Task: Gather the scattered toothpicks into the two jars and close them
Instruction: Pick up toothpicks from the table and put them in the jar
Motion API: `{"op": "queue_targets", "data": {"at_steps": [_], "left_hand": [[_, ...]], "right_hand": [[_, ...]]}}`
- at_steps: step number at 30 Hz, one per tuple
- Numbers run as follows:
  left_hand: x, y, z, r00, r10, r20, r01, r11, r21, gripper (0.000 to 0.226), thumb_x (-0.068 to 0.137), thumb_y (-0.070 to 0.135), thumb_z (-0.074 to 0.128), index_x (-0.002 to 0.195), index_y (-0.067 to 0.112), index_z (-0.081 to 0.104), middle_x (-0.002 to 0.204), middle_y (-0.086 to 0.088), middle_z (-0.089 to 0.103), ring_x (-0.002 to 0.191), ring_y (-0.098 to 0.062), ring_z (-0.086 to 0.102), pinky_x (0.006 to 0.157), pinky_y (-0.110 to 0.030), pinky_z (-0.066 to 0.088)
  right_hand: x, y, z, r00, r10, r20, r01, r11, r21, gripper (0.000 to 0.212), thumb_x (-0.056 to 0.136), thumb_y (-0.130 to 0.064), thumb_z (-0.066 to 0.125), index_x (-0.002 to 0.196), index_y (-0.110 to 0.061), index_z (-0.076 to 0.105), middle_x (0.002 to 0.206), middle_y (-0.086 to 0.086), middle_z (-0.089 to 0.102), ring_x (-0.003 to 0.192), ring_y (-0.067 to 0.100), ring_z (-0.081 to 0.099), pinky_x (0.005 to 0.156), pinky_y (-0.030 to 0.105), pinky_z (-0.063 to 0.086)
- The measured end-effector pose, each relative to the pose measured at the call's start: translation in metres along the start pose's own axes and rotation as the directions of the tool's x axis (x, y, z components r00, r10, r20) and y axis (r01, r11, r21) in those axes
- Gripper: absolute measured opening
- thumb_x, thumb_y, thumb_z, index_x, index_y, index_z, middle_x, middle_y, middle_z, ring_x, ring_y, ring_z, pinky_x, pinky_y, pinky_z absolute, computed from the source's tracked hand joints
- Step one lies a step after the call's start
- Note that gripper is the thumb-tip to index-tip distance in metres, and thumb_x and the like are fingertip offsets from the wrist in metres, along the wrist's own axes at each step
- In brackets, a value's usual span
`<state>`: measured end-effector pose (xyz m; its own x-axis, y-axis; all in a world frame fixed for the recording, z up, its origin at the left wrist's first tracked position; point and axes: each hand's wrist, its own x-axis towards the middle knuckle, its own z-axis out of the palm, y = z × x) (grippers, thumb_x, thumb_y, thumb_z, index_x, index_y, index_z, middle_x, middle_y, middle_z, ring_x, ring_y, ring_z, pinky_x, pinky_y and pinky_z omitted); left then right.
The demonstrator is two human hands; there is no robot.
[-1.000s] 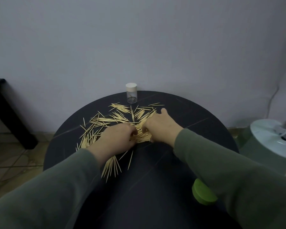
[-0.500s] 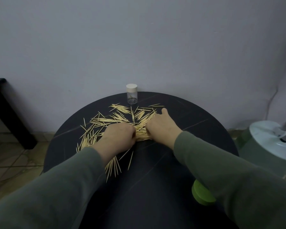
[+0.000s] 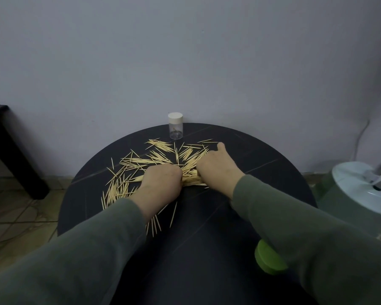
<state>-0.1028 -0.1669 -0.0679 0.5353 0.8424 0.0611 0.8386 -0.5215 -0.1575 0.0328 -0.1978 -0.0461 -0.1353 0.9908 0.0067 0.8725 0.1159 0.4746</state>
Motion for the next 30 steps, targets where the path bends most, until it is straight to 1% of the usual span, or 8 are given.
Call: {"op": "queue_targets", "data": {"at_steps": [4,6,11,15,22,26,28,30], "left_hand": [[0.001,0.001,-0.002,1.000,-0.022,-0.016,0.021,0.999,-0.046,0.025,0.095,0.029,0.048,0.111,0.022,0.066,0.108,-0.001,0.065,0.101,-0.023,0.062,0.076,-0.034,0.048],[0.001,0.001,-0.003,0.999,-0.031,-0.019,0.030,0.997,-0.068,0.025,0.095,0.030,0.049,0.111,0.022,0.067,0.106,-0.001,0.065,0.099,-0.023,0.062,0.076,-0.034,0.049],[0.001,0.003,-0.005,0.996,-0.077,-0.034,0.073,0.992,-0.100,0.024,0.094,0.030,0.050,0.107,0.023,0.069,0.101,0.001,0.067,0.094,-0.022,0.063,0.072,-0.034,0.049],[0.002,0.000,-0.011,0.992,-0.128,-0.008,0.126,0.986,-0.113,0.023,0.093,0.030,0.055,0.110,0.022,0.068,0.102,0.001,0.067,0.094,-0.022,0.064,0.075,-0.035,0.052],[0.003,0.002,-0.023,0.986,-0.165,0.025,0.167,0.971,-0.173,0.028,0.095,0.036,0.056,0.116,0.019,0.064,0.111,-0.002,0.065,0.103,-0.022,0.062,0.082,-0.037,0.050],[0.002,0.013,-0.021,0.984,-0.179,-0.012,0.164,0.926,-0.339,0.022,0.096,0.037,0.054,0.111,0.026,0.066,0.109,0.003,0.064,0.100,-0.019,0.059,0.077,-0.034,0.047],[0.002,0.016,-0.019,0.977,-0.211,-0.025,0.171,0.854,-0.491,0.019,0.095,0.039,0.055,0.106,0.030,0.067,0.106,0.006,0.065,0.098,-0.017,0.058,0.078,-0.033,0.048],[0.002,0.020,-0.017,0.973,-0.230,-0.023,0.158,0.733,-0.661,0.015,0.093,0.040,0.058,0.100,0.031,0.068,0.100,0.008,0.066,0.094,-0.014,0.058,0.079,-0.032,0.048]], "right_hand": [[-0.002,0.007,0.000,1.000,0.023,-0.020,-0.022,0.999,0.036,0.010,0.096,-0.021,0.054,0.086,-0.021,0.051,0.082,-0.003,0.055,0.091,0.021,0.061,0.105,0.049,0.025],[-0.002,0.011,0.001,0.999,0.031,-0.032,-0.029,0.998,0.055,0.006,0.096,-0.024,0.056,0.093,-0.020,0.059,0.083,-0.003,0.055,0.094,0.021,0.061,0.104,0.049,0.026],[-0.003,0.017,0.003,0.997,0.070,-0.018,-0.066,0.987,0.147,0.021,0.093,-0.035,0.060,0.108,-0.022,0.065,0.098,-0.003,0.067,0.098,0.021,0.061,0.105,0.049,0.024],[-0.004,0.021,0.002,0.995,0.093,-0.026,-0.084,0.971,0.224,0.026,0.089,-0.043,0.063,0.107,-0.025,0.068,0.100,-0.004,0.068,0.100,0.019,0.061,0.106,0.049,0.022],[-0.012,0.031,0.001,0.984,0.158,-0.076,-0.110,0.893,0.436,0.020,0.086,-0.045,0.066,0.099,-0.031,0.070,0.098,-0.010,0.068,0.099,0.014,0.058,0.101,0.044,0.023],[-0.021,0.039,-0.001,0.969,0.225,-0.099,-0.129,0.810,0.572,0.020,0.087,-0.047,0.064,0.099,-0.032,0.070,0.094,-0.015,0.065,0.098,0.010,0.057,0.101,0.042,0.025],[-0.025,0.045,-0.002,0.951,0.287,-0.116,-0.143,0.740,0.658,0.020,0.087,-0.048,0.063,0.098,-0.034,0.069,0.090,-0.018,0.060,0.097,0.009,0.055,0.102,0.041,0.026],[-0.029,0.051,-0.002,0.923,0.357,-0.140,-0.136,0.646,0.751,0.018,0.085,-0.049,0.064,0.096,-0.036,0.070,0.090,-0.019,0.061,0.095,0.007,0.054,0.101,0.041,0.027]]}}
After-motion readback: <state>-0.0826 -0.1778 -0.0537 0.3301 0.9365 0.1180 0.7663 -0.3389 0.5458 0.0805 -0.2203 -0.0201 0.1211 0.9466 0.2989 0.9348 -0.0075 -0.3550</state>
